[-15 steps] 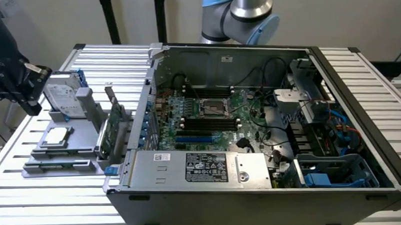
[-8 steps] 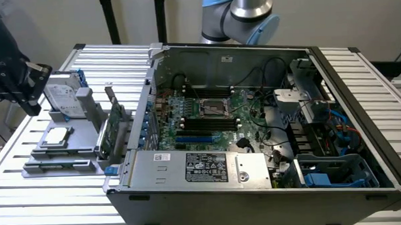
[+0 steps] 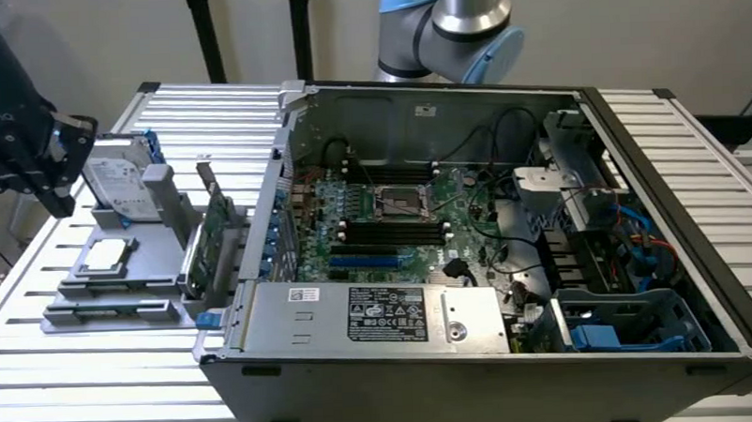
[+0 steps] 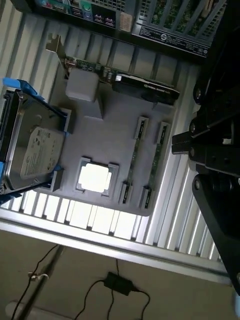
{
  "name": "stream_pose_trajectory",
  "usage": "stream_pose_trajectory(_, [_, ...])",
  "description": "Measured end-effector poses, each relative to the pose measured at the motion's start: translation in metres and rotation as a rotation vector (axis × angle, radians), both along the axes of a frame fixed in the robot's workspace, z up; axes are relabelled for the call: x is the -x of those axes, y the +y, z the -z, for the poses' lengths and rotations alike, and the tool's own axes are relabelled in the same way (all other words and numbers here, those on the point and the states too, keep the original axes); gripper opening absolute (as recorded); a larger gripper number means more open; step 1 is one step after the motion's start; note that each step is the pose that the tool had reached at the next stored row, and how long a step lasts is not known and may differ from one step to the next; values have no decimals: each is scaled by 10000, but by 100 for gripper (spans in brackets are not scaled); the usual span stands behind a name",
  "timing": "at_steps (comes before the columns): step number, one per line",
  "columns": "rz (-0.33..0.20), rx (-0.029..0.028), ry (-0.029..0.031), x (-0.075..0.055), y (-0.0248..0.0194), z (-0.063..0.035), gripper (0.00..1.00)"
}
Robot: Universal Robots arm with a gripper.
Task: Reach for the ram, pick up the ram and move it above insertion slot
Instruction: 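Pick up the ram and move it above insertion slot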
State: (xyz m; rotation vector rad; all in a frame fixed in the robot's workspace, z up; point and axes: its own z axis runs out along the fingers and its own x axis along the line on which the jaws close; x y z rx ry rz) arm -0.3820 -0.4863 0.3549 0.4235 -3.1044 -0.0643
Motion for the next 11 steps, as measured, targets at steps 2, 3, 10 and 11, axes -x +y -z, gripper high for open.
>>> stream_pose_trajectory(2, [-366, 0, 0, 0, 0, 0, 11])
stream_pose_trajectory(3, [-556, 0, 0, 0, 0, 0, 11])
stream_pose_trajectory(10, [-1820, 1, 1, 0, 0, 0, 11])
stream_pose_trajectory(11, [-2001, 0, -1, 0, 0, 1, 11])
